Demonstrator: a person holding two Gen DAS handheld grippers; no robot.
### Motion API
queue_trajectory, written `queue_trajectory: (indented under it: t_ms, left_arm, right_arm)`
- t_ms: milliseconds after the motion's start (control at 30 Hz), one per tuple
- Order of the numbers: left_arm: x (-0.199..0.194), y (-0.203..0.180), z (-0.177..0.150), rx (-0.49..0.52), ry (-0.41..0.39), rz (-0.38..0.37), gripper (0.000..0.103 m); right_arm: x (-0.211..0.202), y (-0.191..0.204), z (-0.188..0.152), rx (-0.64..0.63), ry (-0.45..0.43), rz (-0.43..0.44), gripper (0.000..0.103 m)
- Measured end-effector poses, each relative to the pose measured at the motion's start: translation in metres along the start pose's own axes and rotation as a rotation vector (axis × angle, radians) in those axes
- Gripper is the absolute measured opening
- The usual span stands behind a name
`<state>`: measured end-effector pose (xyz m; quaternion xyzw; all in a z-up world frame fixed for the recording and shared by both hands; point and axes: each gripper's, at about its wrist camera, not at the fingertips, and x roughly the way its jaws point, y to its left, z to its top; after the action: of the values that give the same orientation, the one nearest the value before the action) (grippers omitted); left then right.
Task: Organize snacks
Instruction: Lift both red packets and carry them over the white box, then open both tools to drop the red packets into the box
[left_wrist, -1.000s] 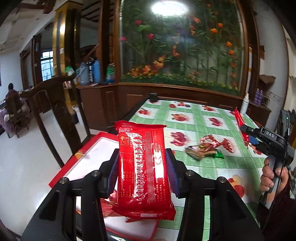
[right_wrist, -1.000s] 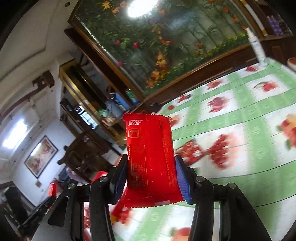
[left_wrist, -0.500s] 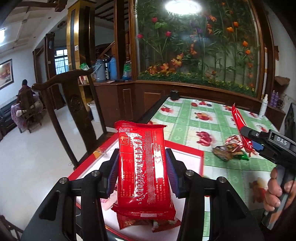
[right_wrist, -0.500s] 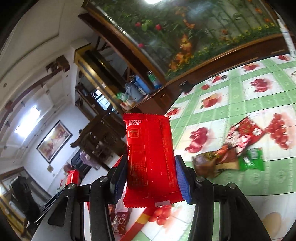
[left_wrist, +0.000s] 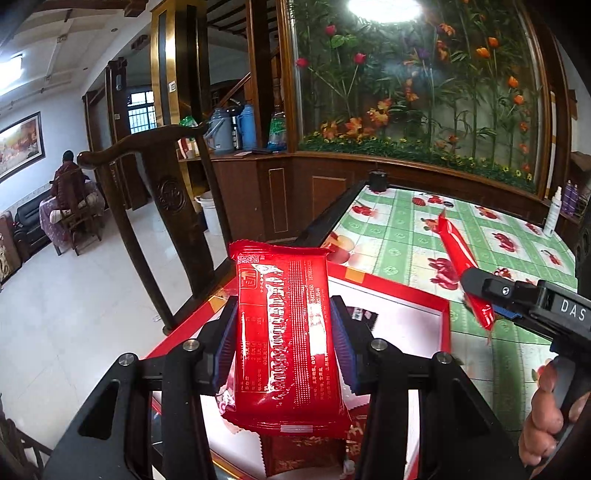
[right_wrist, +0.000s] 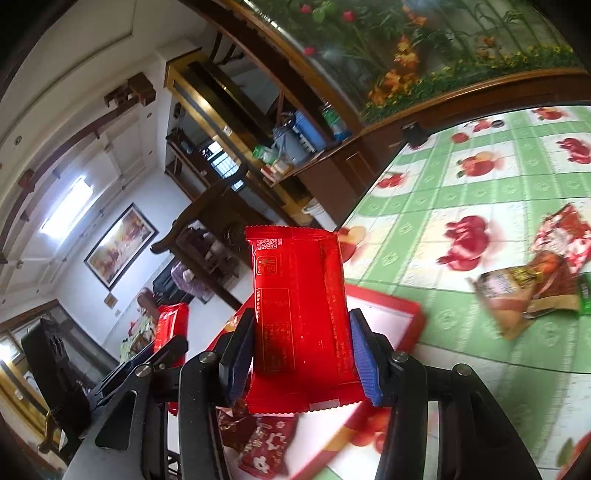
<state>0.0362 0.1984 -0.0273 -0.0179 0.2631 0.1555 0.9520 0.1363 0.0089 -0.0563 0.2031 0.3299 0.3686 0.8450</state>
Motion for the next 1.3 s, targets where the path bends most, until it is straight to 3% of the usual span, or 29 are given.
queue_trajectory:
  t_ms: [233, 1300]
  left_arm:
    - [0.008, 0.007, -0.001, -0.014, 0.013, 0.015, 0.046]
    - [0.017, 0.011, -0.005, -0.012, 0.042, 0.041, 0.046]
  right_arm:
    - [0.016, 0.013, -0.008, -0.044, 0.036, 0.011, 0.05]
    - [0.015, 0.025, -0.016, -0.14, 0.049, -0.02, 0.05]
